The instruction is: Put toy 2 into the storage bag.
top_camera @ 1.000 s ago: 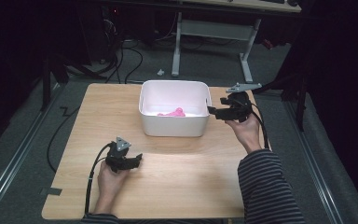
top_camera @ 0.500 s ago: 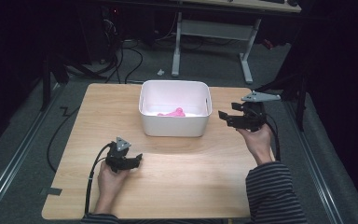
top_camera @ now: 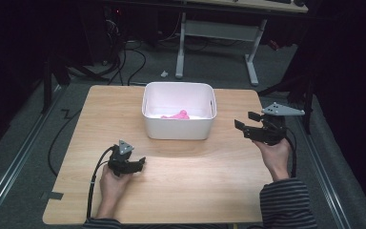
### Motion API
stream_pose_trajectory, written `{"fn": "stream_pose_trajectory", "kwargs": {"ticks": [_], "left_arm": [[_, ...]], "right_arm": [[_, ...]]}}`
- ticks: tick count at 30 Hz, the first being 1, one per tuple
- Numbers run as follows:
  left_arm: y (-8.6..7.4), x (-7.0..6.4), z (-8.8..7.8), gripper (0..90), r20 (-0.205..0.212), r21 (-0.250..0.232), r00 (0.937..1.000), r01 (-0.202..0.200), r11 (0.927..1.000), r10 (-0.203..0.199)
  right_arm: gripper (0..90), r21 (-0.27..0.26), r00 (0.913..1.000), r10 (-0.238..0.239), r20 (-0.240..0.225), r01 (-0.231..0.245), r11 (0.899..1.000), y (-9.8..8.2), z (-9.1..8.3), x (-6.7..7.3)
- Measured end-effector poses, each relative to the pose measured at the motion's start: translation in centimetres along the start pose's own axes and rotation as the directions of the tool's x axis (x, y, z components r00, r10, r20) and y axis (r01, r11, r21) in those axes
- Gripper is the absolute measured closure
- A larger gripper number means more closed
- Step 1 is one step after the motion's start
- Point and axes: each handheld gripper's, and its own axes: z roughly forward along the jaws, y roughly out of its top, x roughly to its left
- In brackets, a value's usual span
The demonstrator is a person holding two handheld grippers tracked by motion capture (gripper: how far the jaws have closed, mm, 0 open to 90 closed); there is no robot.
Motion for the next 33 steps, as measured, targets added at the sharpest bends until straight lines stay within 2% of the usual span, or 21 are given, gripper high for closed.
{"fn": "stream_pose_trajectory", "kwargs": {"ticks": [6, 11, 28, 33], "left_arm": [[0.0, 0.0, 0.0, 26.2, 0.000, 0.001, 1.0000, -0.001, 1.0000, 0.001], [0.0, 0.0, 0.0, 26.2, 0.001, 0.000, 1.0000, 0.000, 1.0000, 0.000], [0.0, 0.0, 0.0, 26.2, 0.000, 0.000, 1.0000, 0.000, 1.0000, 0.000], [0.0, 0.0, 0.0, 26.2, 0.000, 0.000, 1.0000, 0.000, 1.0000, 0.000]], "right_arm": [[35.1, -0.034, 1.0000, 0.009, 0.003, -0.009, 0.999, -0.6, -1.2, 0.1], [35.0, -0.035, 0.9999, 0.013, 0.007, -0.012, 0.999, -1.4, -1.9, 0.2], [35.4, -0.090, 0.9995, -0.027, 0.016, 0.028, 0.996, -2.1, -4.5, 2.0], [35.5, -0.086, 0.9999, -0.003, 0.014, 0.004, 0.996, -3.1, -4.6, 2.0]]}}
